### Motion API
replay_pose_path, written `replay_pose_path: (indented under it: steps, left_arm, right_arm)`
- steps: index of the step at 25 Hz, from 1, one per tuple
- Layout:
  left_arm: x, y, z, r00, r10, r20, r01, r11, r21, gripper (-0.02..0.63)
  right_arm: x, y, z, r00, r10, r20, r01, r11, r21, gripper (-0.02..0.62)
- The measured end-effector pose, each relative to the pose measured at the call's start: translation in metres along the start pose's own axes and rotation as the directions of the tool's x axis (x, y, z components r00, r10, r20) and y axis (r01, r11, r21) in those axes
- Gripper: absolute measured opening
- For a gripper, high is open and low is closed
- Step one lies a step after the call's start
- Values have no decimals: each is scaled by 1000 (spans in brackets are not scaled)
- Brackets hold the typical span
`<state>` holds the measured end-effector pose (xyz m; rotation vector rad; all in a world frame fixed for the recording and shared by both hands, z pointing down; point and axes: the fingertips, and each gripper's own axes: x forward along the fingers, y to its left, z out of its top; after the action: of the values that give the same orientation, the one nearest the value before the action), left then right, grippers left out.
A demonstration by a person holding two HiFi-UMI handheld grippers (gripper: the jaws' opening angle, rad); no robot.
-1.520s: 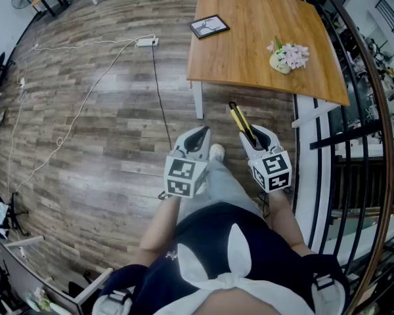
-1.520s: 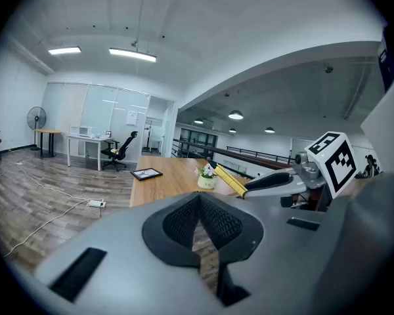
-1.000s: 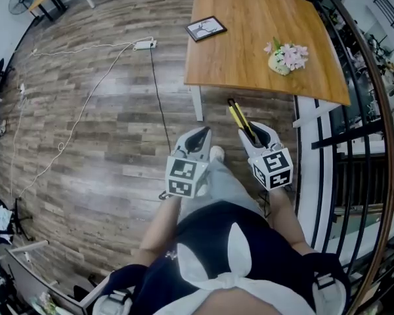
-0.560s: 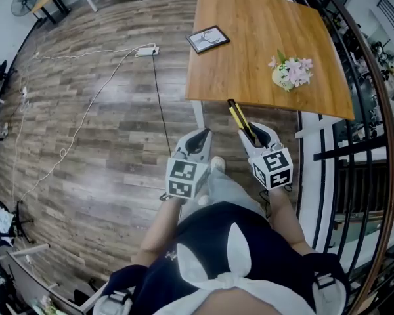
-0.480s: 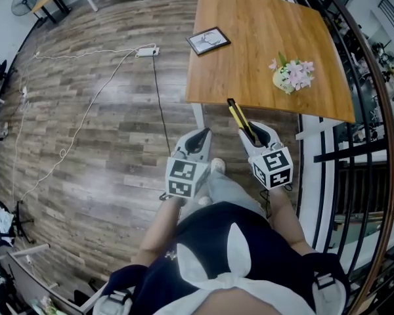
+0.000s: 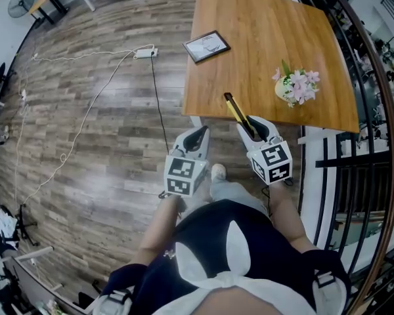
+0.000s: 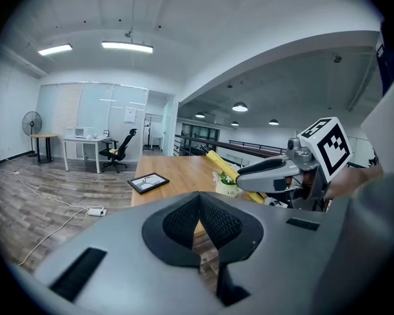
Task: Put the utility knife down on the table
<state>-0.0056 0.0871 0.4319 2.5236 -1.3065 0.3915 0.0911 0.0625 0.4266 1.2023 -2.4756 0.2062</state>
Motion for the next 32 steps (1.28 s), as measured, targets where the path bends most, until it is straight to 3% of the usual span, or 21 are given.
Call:
replay_pose_path:
  steps: [14,32]
  left_arm:
    - [65,31,24,1000,19,-10,-19,1000,11,17]
    - [91,61,14,996,83,-34,-85,995,-55,18]
  right_arm:
    - [53,-63,30,999,15,33,-14,1000,-25,114]
    - [94,-81,38,997,74,26,-71,994,-77,114]
